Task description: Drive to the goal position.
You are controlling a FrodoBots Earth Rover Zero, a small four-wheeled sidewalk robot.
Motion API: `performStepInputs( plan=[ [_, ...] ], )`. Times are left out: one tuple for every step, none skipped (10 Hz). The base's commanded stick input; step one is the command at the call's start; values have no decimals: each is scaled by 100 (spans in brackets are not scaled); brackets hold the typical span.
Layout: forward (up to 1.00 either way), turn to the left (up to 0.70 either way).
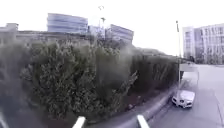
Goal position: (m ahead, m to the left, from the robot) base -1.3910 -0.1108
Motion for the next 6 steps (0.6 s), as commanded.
performStepInputs(
  plan=[
    [100, 27],
    [100, 27],
    [100, 27],
    [100, 27],
    [100, 27],
    [100, 27]
  ],
)
